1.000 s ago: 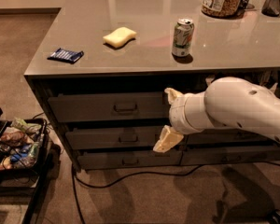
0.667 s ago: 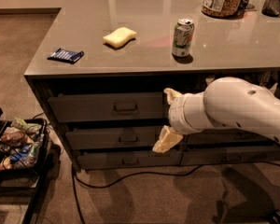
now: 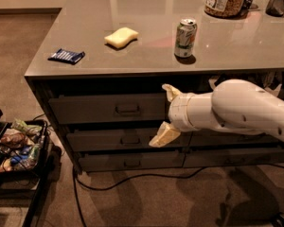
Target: Open top drawer
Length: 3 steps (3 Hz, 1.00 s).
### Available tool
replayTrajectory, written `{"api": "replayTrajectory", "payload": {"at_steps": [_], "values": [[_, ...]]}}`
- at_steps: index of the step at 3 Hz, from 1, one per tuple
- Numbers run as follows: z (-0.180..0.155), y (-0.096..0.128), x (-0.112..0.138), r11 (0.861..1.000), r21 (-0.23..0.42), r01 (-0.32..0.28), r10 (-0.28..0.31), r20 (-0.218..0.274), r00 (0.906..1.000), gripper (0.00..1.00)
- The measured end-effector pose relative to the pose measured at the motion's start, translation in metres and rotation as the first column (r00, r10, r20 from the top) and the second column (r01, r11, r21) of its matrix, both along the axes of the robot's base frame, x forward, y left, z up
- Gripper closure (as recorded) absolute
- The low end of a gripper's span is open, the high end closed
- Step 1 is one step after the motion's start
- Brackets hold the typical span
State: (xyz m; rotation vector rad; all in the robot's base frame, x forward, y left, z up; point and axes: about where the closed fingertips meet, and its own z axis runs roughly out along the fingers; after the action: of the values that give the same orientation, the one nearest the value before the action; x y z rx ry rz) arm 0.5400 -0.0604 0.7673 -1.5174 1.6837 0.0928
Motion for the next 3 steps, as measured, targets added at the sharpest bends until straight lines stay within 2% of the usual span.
{"api": "replayTrajectory", "payload": {"at_steps": [1, 2, 3], "values": [[-0.002, -0.004, 0.014, 0.998, 0.037, -0.053, 0.05, 0.07, 0.9963, 0.0], [-0.015, -0.004, 0.027, 0.995, -0.047, -0.089, 0.095, 0.133, 0.9865, 0.0], [-0.014, -0.004, 0.027, 0.995, -0.047, -0.091, 0.096, 0.132, 0.9866, 0.0]]}}
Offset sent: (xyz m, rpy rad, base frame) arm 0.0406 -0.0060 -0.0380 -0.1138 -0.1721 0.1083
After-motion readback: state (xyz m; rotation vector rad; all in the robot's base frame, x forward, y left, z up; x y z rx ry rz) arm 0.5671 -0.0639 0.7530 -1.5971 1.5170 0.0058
